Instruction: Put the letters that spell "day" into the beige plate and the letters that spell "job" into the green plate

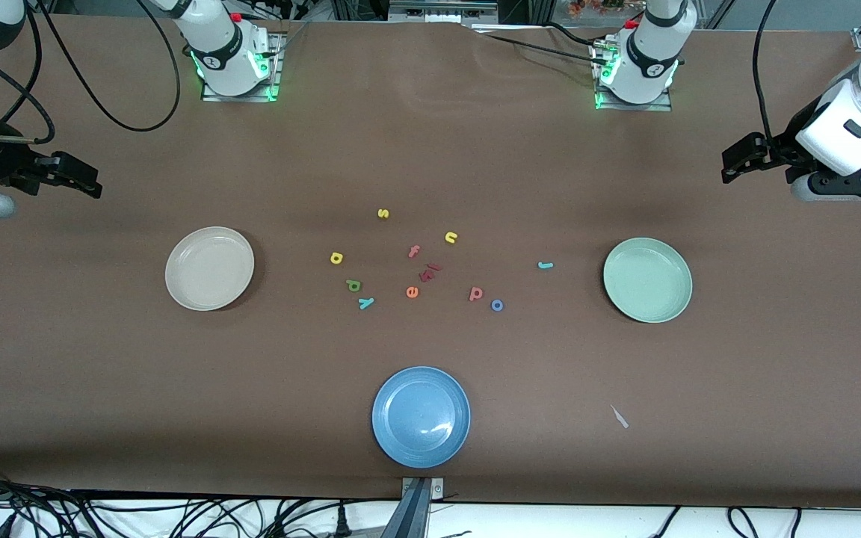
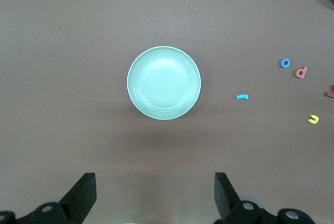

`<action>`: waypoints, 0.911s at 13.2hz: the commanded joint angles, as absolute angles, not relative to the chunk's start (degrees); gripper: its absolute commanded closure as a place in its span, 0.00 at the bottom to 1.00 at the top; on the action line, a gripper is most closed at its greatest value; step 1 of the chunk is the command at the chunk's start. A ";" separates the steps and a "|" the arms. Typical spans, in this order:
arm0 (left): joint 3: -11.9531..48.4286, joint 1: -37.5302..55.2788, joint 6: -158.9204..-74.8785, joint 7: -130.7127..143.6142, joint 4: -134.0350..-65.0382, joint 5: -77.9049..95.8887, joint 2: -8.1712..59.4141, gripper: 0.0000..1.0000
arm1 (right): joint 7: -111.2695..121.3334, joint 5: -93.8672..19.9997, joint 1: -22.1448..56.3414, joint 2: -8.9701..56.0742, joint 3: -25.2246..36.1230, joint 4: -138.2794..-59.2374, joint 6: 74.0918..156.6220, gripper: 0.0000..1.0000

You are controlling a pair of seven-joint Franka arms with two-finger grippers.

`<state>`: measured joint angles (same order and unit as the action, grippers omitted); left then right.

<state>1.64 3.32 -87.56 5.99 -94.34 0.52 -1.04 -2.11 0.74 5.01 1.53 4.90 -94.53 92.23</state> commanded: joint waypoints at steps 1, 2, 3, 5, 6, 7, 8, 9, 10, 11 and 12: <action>1.49 3.60 -86.40 4.57 -92.55 0.09 -0.26 0.00 | -2.02 0.79 4.83 0.88 4.92 -95.19 92.64 0.00; 1.49 3.60 -86.48 4.48 -92.55 0.09 -0.26 0.00 | -2.02 0.79 4.83 0.88 4.92 -95.19 92.64 0.00; 1.49 3.52 -86.48 4.22 -92.55 0.09 -0.35 0.00 | -2.02 0.79 4.83 0.88 4.92 -95.19 92.64 0.00; 1.41 3.25 -87.10 0.29 -92.55 0.09 -0.26 0.00 | -2.02 0.79 4.83 0.88 4.92 -95.19 92.64 0.00; 1.41 3.25 -87.19 -0.08 -92.55 0.00 -0.26 0.00 | -2.02 0.79 4.83 0.79 4.92 -95.19 92.72 0.00; 1.49 3.25 -87.19 -0.26 -92.55 -0.78 -0.26 0.00 | -2.02 0.79 4.83 0.88 4.92 -95.19 92.72 0.00; 1.49 3.34 -87.36 -0.44 -92.55 -0.96 -0.26 0.00 | -2.02 0.79 4.83 0.88 4.92 -95.19 92.72 0.00; 1.49 3.34 -87.36 -0.35 -92.55 -0.88 -0.26 0.00 | -2.02 0.79 4.83 0.79 4.92 -95.19 92.72 0.00; 1.41 3.34 -87.28 -0.35 -92.55 -0.79 -0.26 0.00 | -2.02 0.79 4.83 0.88 4.92 -95.10 92.72 0.00; 1.49 3.34 -87.28 -0.18 -92.55 -0.79 -0.26 0.00 | -2.02 0.79 4.83 0.79 4.92 -95.18 92.64 0.00; 1.49 3.34 -87.19 0.09 -92.55 -0.79 -0.26 0.00 | -2.02 0.79 4.83 0.79 4.92 -95.19 92.72 0.00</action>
<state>1.57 3.24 -87.71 1.03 -94.16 0.14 -1.02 -2.11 0.74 5.01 1.55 4.90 -94.53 92.23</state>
